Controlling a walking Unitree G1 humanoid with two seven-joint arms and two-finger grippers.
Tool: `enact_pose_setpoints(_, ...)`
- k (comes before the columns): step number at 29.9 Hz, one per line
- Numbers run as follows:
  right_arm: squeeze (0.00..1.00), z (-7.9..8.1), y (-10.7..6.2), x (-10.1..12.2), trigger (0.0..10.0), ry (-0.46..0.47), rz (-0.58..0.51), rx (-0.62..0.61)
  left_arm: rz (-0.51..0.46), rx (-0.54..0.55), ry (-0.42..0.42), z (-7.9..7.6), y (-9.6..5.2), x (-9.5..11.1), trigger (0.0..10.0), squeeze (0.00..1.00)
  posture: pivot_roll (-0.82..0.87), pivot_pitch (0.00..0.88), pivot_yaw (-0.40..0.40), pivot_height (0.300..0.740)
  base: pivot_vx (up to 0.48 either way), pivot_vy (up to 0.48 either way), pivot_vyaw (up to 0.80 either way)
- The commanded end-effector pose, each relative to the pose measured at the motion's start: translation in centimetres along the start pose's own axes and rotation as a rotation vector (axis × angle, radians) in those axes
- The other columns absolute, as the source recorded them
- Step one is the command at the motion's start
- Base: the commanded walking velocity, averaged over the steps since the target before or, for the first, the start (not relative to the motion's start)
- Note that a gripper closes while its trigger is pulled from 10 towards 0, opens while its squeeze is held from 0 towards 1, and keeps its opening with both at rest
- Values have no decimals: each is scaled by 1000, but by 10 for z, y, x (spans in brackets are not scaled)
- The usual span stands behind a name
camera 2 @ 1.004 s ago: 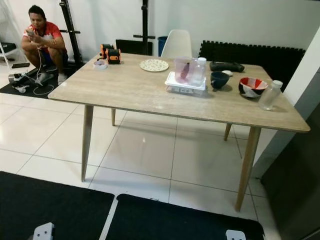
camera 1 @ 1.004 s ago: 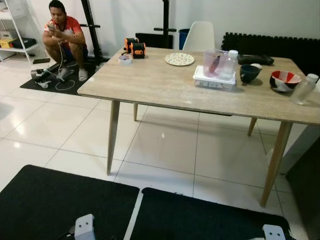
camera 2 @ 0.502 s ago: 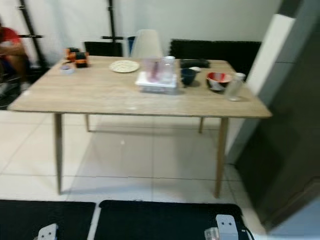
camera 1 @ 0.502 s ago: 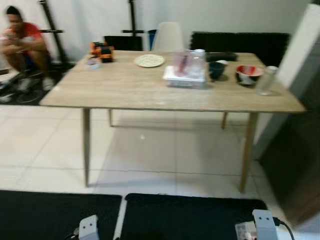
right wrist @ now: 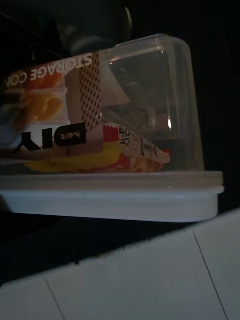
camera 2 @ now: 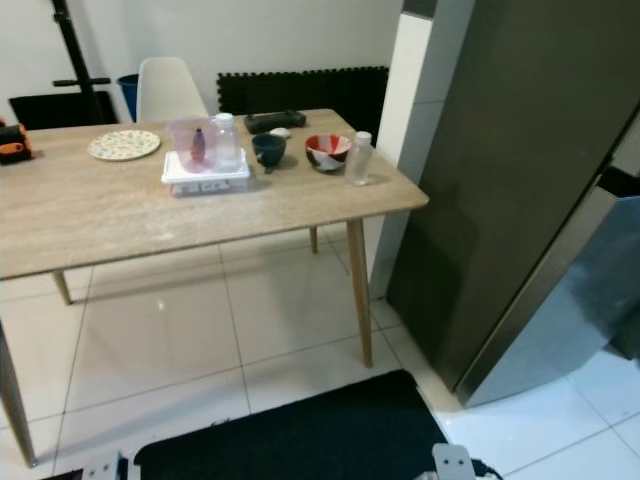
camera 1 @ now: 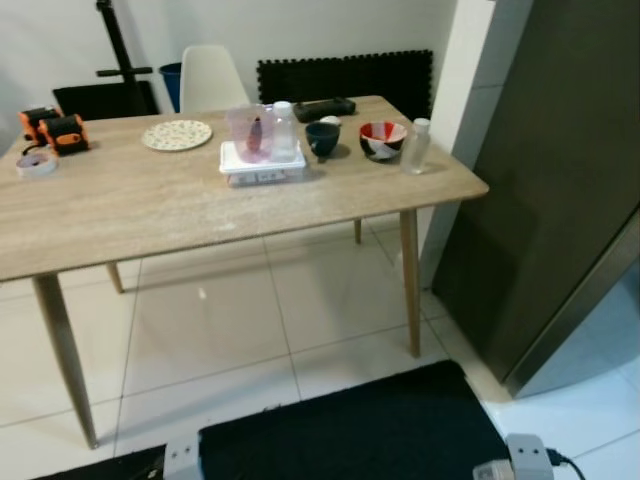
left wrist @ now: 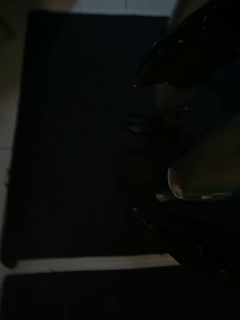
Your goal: Restocking fridge
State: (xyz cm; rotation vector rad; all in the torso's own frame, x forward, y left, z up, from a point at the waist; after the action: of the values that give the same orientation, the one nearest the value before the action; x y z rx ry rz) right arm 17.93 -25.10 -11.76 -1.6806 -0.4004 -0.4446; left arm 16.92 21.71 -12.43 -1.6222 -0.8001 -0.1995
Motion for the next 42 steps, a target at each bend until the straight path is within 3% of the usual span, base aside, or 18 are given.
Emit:
enact_pose_setpoints(1,0,3,0,-3,10000,3,5,4,24,11,-5,4,-2,-9,10000,0,-59,0,-16,740,0,0,-800)
enact_pose_setpoints(19,0,6,0,0,10000,-1,-5,9,31,12,1,4,-2,-7,10000,0,-58,0,-8,740,0,0,-800)
enact_pose_setpoints(42,0,12,1,-1,10000,22,-6,13,50,-16,7,-4,0,-11,10000,0,-60,0,-4,740,0,-421,0)
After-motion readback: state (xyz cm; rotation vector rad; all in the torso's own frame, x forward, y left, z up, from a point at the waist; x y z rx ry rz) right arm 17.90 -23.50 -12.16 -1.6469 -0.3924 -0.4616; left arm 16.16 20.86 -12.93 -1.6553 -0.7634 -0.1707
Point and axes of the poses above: a point about 5 cm out from each wrist's last joint towards the gripper, its own y axis pointing out of the wrist towards the gripper, its own x axis along the axis of the wrist's last joint, z = x × y, the point moved 4 cm from there along y, pointing out of the wrist towards the gripper, and after that the axes turned 1 degree about -y, right-handed, at the moved point
